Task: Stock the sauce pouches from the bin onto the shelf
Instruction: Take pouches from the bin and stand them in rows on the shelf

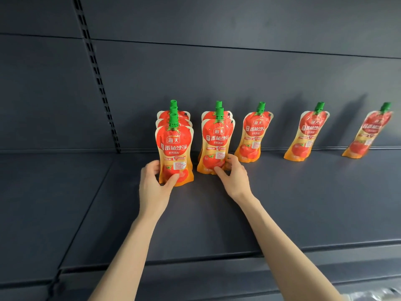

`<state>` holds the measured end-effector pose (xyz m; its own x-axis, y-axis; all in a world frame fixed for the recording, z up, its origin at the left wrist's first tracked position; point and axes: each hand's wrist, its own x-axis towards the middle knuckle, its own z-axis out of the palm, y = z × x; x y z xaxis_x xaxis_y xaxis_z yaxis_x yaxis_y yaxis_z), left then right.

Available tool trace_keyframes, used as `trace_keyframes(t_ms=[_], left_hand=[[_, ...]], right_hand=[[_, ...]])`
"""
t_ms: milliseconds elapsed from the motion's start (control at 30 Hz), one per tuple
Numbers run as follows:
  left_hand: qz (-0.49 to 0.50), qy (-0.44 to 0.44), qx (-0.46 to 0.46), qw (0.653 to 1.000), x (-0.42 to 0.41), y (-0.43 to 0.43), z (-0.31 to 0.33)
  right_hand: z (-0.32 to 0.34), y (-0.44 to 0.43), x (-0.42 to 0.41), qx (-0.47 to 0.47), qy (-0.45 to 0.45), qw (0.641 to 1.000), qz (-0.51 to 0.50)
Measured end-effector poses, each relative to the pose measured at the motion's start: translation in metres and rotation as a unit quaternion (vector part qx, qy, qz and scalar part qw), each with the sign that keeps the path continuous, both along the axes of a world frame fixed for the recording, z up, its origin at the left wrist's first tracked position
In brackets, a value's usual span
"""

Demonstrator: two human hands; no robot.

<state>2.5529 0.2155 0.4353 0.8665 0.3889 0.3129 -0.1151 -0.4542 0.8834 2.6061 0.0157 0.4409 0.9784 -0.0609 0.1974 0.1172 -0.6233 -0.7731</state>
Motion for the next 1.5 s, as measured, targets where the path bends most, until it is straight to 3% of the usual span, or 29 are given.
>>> trace_keyframes(t_ms=[167, 467, 633, 800, 1067, 1267, 1500], left_hand=[[0.026, -0.034, 0.028, 0.999, -0.038, -0.015, 0.003], [-0.243, -0.066, 0.027, 0.967, -0.121, -0.131, 0.006], [-0.388, 0.013, 0.056, 0.92, -0.178, -0.221, -0.028], [-0.461, 0.121, 0.087, 0.875, -0.247, -0.314, -0.085], [-0.615, 0.201, 0.165, 0.745, -0.331, -0.449, -0.131], [-0.643, 0.237, 0.206, 0.698, -0.333, -0.539, -0.147], [-0.668, 0.269, 0.236, 0.652, -0.294, -0.672, -0.184]], right_hand=[[0.0, -0.024, -0.045, -0.037, -0.023, 0.999, -0.02], [-0.005, -0.112, -0.188, -0.008, -0.092, 0.991, -0.094], [-0.037, -0.187, -0.285, -0.017, -0.036, 0.987, -0.155], [-0.081, -0.277, -0.391, 0.008, 0.076, 0.973, -0.219], [-0.146, -0.388, -0.528, 0.08, 0.145, 0.904, -0.394], [-0.177, -0.457, -0.566, 0.134, 0.163, 0.848, -0.486], [-0.206, -0.567, -0.545, 0.155, 0.183, 0.818, -0.523]])
